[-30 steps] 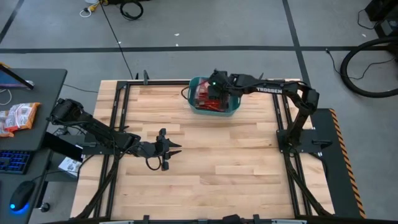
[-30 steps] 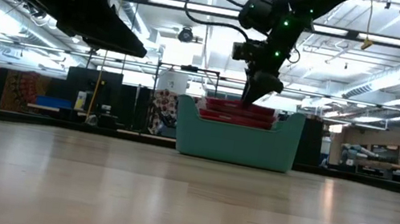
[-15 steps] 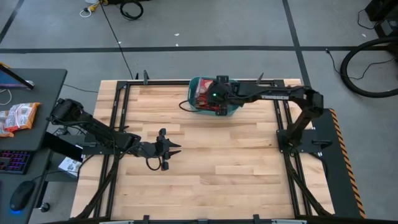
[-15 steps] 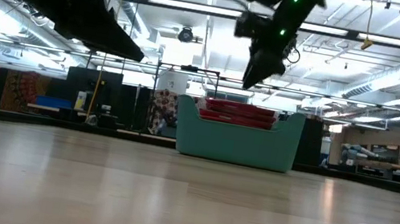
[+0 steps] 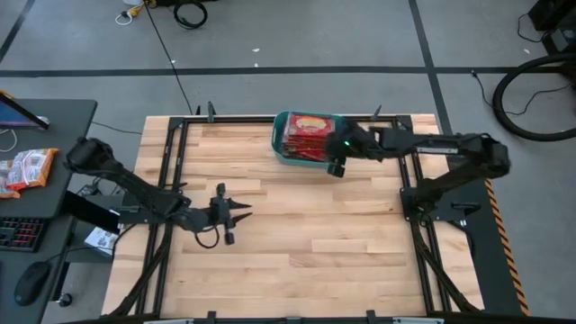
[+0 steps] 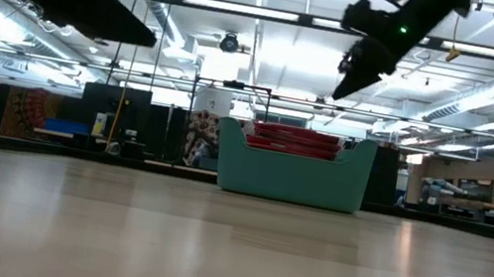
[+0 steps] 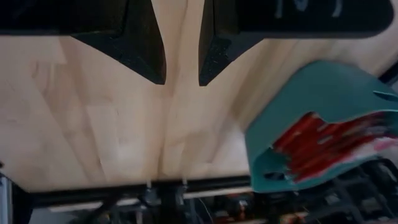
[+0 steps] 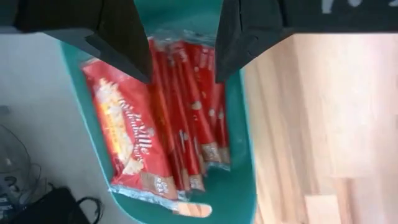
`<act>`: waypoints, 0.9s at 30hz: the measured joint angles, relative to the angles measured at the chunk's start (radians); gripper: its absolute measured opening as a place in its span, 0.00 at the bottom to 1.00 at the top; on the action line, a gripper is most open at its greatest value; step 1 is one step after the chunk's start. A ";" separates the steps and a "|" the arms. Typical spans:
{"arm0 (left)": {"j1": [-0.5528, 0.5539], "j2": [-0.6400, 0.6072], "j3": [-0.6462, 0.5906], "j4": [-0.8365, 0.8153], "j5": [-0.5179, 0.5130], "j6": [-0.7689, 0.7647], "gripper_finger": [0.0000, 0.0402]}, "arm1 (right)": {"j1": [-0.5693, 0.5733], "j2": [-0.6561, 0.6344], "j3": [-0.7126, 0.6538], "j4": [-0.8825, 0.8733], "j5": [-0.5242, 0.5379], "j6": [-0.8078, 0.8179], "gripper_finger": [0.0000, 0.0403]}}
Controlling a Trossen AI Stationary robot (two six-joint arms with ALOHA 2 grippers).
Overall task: Sort popcorn bags into baskets
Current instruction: Return to Home Position
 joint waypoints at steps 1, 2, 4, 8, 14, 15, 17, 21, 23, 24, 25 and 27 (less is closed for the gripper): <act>-0.008 -0.015 -0.007 0.000 -0.019 -0.001 0.25 | 0.008 -0.028 -0.045 0.043 0.001 0.017 0.44; -0.014 -0.027 -0.009 0.003 -0.036 -0.004 0.25 | 0.016 -0.055 -0.090 0.082 0.001 0.034 0.44; -0.024 -0.056 -0.019 0.019 -0.063 -0.006 0.25 | 0.034 -0.105 -0.171 0.153 0.001 0.061 0.44; -0.027 -0.111 -0.044 0.077 -0.077 0.024 0.24 | 0.055 -0.195 -0.313 0.285 0.007 0.098 0.44; 0.007 -0.230 -0.086 0.075 -0.077 0.027 0.19 | 0.071 -0.325 -0.505 0.514 0.005 0.153 0.44; 0.013 -0.260 -0.100 0.073 -0.077 0.027 0.18 | 0.074 -0.344 -0.536 0.567 0.000 0.159 0.44; 0.030 -0.324 -0.133 0.068 -0.078 0.026 0.15 | 0.076 -0.384 -0.599 0.658 -0.012 0.171 0.44; 0.062 -0.480 -0.205 0.071 -0.080 -0.009 0.11 | 0.088 -0.447 -0.694 0.803 -0.074 0.199 0.44; 0.070 -0.552 -0.238 0.068 -0.079 -0.025 0.09 | 0.097 -0.474 -0.725 0.842 -0.090 0.205 0.44; 0.070 -0.584 -0.252 0.070 -0.080 -0.027 0.08 | 0.100 -0.490 -0.737 0.841 -0.090 0.205 0.44; 0.070 -0.614 -0.265 0.072 -0.084 -0.027 0.07 | 0.105 -0.500 -0.743 0.844 -0.090 0.206 0.44; 0.069 -0.669 -0.290 0.068 -0.097 -0.027 0.05 | 0.111 -0.528 -0.761 0.847 -0.090 0.219 0.44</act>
